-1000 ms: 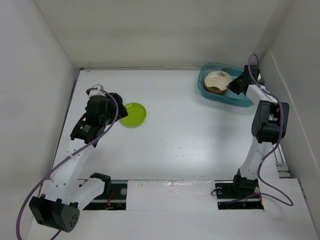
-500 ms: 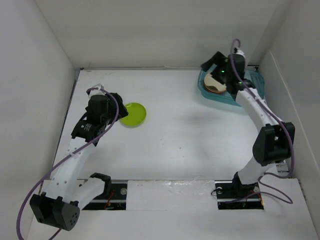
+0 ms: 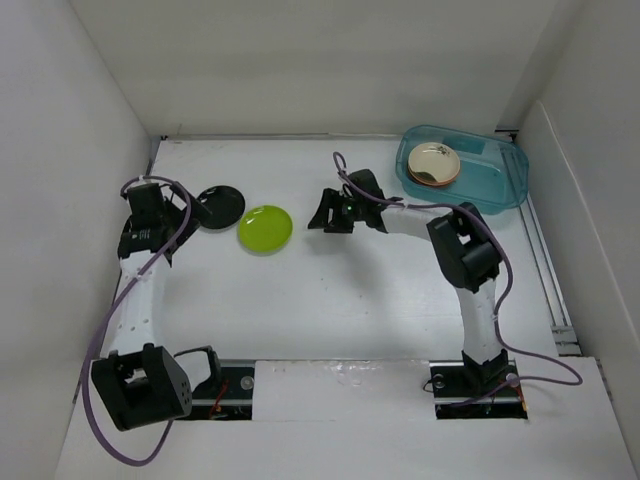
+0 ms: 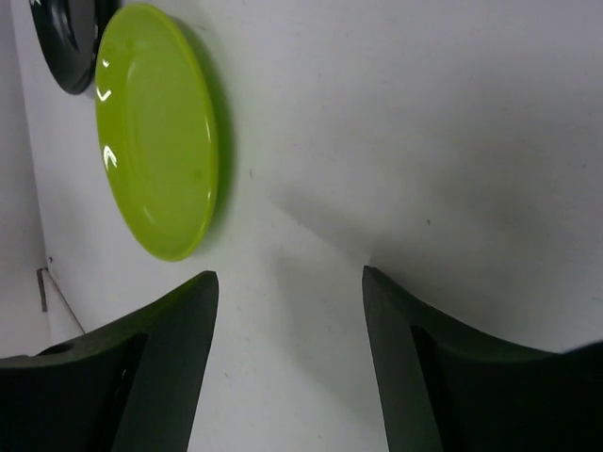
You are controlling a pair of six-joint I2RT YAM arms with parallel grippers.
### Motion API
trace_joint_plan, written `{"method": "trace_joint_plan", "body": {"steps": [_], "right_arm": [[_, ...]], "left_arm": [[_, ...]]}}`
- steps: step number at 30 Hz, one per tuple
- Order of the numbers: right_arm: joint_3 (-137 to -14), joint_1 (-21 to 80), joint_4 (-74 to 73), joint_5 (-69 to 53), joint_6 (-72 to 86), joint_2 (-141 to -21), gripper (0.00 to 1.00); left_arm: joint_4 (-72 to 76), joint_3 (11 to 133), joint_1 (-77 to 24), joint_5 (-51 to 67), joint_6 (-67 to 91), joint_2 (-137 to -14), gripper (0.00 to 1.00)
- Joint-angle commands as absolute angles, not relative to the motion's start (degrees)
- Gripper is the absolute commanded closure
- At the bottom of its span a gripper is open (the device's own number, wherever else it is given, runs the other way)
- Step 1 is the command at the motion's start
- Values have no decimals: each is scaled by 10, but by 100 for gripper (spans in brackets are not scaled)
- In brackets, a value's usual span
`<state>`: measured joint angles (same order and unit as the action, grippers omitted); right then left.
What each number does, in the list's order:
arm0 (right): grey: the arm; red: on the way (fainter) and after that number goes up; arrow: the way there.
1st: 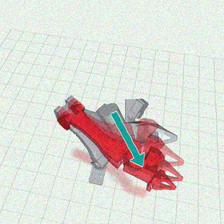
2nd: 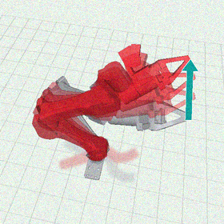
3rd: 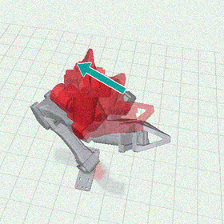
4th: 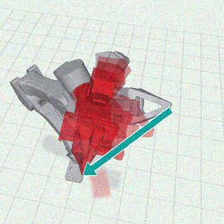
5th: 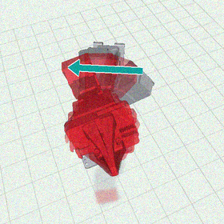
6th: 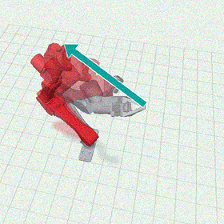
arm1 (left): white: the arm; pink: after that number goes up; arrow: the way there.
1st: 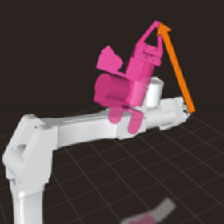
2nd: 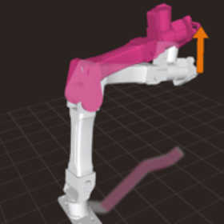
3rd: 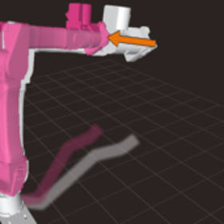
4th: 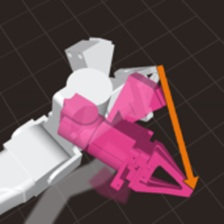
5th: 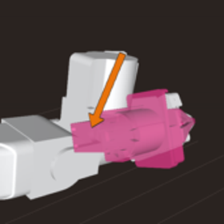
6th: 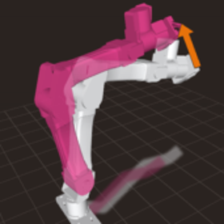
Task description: Place the plates into the plastic bin on the countertop
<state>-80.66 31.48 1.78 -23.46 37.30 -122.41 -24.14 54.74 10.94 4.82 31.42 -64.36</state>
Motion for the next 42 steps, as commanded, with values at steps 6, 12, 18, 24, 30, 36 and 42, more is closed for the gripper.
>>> {"method": "trace_joint_plan", "body": {"steps": [6,12,18,24,30,36,42], "right_arm": [[-872,332,62,-284,394,-1267,34],[-923,343,62,-299,438,-1331,41],[-978,349,51,-297,469,-1375,51],[-1029,354,15,-306,476,-1398,76],[-952,324,15,-262,489,-1269,100],[-896,234,-25,-214,440,-1100,100],[-837,51,-62,-159,423,-1025,100]], "left_arm": [[-228,541,115,55,315,-613,0],[-234,536,115,39,316,-600,0],[-234,536,115,45,316,-595,0],[-234,536,115,50,310,-590,0],[-234,531,115,50,305,-590,0],[-234,531,115,62,300,-590,0],[-229,531,115,67,300,-590,0]]}}
